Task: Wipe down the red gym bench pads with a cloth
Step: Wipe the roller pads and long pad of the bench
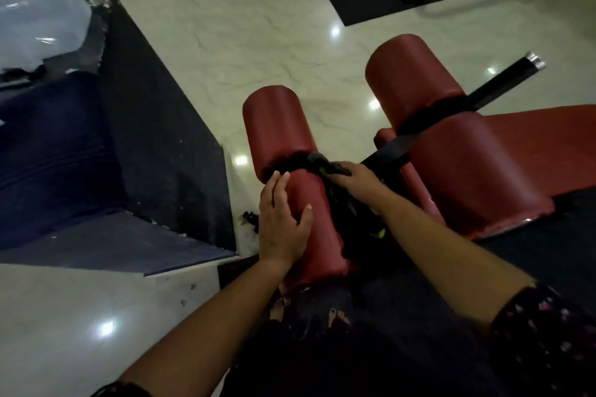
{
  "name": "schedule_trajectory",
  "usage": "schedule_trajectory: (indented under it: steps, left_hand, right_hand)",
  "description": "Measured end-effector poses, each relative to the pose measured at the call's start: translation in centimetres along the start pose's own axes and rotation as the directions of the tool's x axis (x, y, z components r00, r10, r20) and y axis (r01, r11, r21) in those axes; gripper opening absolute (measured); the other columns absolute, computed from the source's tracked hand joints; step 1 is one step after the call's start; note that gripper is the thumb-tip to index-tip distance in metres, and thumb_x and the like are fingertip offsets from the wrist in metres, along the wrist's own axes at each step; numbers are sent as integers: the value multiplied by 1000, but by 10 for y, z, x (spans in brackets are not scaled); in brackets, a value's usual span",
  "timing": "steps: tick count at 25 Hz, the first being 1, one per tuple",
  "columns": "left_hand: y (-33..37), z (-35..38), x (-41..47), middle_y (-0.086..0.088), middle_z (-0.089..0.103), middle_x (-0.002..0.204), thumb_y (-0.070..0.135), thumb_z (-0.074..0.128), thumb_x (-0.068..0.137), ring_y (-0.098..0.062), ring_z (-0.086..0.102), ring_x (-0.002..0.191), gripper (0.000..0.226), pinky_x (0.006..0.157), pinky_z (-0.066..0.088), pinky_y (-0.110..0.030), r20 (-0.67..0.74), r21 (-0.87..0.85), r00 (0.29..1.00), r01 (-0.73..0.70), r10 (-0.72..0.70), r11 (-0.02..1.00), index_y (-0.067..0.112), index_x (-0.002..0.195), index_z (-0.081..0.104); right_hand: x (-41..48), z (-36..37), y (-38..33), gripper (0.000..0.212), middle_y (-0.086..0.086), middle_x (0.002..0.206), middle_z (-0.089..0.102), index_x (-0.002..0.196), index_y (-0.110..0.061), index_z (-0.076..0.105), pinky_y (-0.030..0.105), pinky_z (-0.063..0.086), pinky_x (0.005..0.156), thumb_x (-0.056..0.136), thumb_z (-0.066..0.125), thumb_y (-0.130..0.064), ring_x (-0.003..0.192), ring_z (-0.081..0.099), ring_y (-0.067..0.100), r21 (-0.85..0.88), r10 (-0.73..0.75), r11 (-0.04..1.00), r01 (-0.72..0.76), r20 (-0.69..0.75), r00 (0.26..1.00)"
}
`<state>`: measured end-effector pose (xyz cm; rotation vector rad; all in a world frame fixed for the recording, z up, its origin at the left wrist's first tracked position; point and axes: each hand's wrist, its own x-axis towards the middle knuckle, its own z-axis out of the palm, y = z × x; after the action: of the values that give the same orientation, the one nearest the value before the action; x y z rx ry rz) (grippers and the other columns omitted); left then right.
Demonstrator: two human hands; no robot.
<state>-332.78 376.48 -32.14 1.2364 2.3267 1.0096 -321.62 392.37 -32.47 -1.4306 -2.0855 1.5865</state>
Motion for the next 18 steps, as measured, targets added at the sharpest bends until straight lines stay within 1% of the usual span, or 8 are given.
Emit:
schedule_trajectory:
  steps: [1,3,5,7,9,13,16,18]
  left_hand:
    - [1,0,0,-3,25,156,52,38,81,-18,24,142,78,114,19,-27,2,16,1000,15,-15,1000,16,149,33]
    - [0,-1,2,-2,30,155,51,39,83,-16,24,142,72,114,15,-23,4,-2,999,40,-40,999,17,146,39]
    - [-3,-1,5,0,33,152,40,50,89,-15,24,142,58,115,16,-23,7,-9,999,31,-31,999,17,141,45]
    - [-6,0,5,1,36,150,31,55,91,-14,25,142,48,116,15,-20,-4,14,1000,-5,5,1000,17,136,49]
    - [-7,1,3,1,41,147,38,49,88,-13,27,141,48,113,8,-10,-26,17,999,-29,29,999,17,131,53]
    - [-7,1,4,5,41,146,48,38,84,-10,25,140,56,108,3,-3,-26,6,1000,-11,11,1000,20,131,53]
    - [-4,0,2,2,48,142,43,38,87,-15,31,140,49,115,15,-17,-49,5,997,-54,55,999,17,123,60]
    - [-8,1,-2,-2,58,133,34,40,92,-19,38,138,40,118,22,-28,-48,-31,991,-127,126,991,15,111,69]
  right_hand:
    - [14,-6,-16,30,4,106,64,120,-17,64,34,48,86,92,63,-28,102,60,23,-207,-41,977,49,42,998]
    - [36,-17,-47,30,7,107,64,116,-18,63,32,45,77,90,61,-33,99,60,26,-583,-75,794,172,187,979]
    - [50,-21,-68,33,5,104,64,115,-22,64,34,47,75,87,61,-40,93,61,25,-783,-58,565,259,275,960]
    - [54,-21,-76,34,3,100,63,114,-23,64,35,49,72,87,61,-44,88,61,24,-845,-79,425,326,324,943]
    - [52,-22,-69,34,4,103,59,118,-24,63,36,48,73,90,59,-42,92,61,25,-824,-125,438,361,342,932]
    - [36,-29,-34,41,10,124,49,134,-24,52,40,46,91,94,54,-32,109,55,31,-714,-121,608,348,350,929]
    - [34,-44,-27,42,11,123,50,133,-25,52,38,48,87,92,56,-33,106,57,31,-781,-94,538,317,319,943]
    - [33,-53,-46,43,10,113,53,128,-25,57,35,48,81,87,63,-36,100,59,31,-716,-182,612,334,283,942]
